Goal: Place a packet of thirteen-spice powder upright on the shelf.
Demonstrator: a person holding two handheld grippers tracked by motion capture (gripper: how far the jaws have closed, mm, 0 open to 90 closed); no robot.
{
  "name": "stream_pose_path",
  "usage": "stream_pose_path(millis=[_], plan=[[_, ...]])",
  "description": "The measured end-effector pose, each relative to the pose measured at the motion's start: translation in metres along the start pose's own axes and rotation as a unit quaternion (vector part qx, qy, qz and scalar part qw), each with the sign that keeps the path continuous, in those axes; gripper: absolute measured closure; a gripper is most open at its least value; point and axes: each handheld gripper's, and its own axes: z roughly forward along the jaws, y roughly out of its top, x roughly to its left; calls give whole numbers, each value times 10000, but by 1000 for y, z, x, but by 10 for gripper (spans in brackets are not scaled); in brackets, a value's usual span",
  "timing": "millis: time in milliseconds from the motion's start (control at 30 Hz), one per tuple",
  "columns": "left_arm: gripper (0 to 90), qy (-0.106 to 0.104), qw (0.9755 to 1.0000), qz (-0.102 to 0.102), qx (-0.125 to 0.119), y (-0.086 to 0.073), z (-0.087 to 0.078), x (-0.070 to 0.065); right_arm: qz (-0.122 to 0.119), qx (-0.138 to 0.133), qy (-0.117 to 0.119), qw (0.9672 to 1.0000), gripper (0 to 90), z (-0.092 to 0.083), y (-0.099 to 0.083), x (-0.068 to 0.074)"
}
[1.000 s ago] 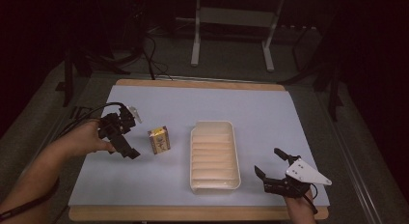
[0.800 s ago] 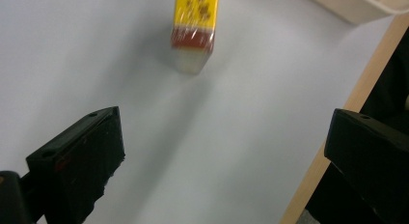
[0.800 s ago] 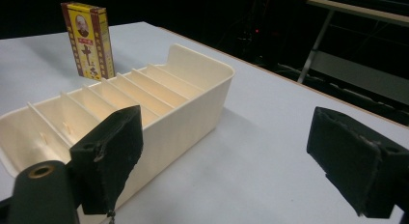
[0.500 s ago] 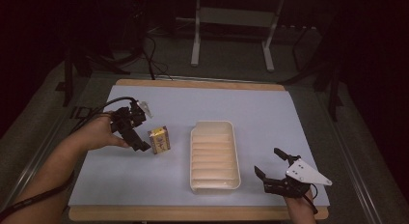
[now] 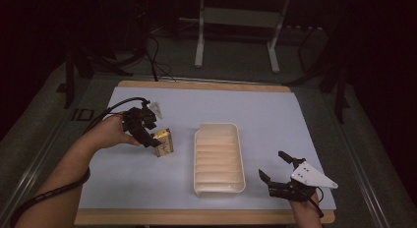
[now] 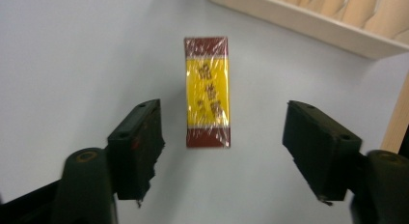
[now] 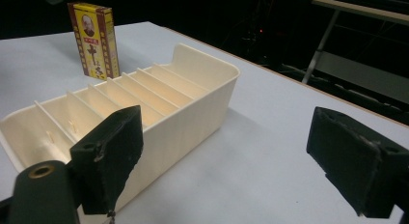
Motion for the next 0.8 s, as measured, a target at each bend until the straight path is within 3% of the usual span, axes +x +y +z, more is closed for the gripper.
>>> stream_pose_path(millis=[67, 333, 500, 667, 800], plan=[[385, -16, 10000, 10, 21, 1, 3, 2, 10, 6, 26, 10000, 127, 0, 0, 0], [431, -9, 9998, -113, 152, 0, 12, 6, 9, 2, 50, 10000, 127, 1, 0, 0], [540, -54, 9992, -132, 365, 1, 19, 7, 25, 8, 55, 10000, 128, 1, 0, 0], [622, -154, 9991, -136, 382, 2, 25, 7, 18, 5, 36, 10000, 128, 1, 0, 0], [628, -166, 9987, -143, 454, 2, 29, 7, 26, 15, 44, 10000, 128, 1, -1, -1]])
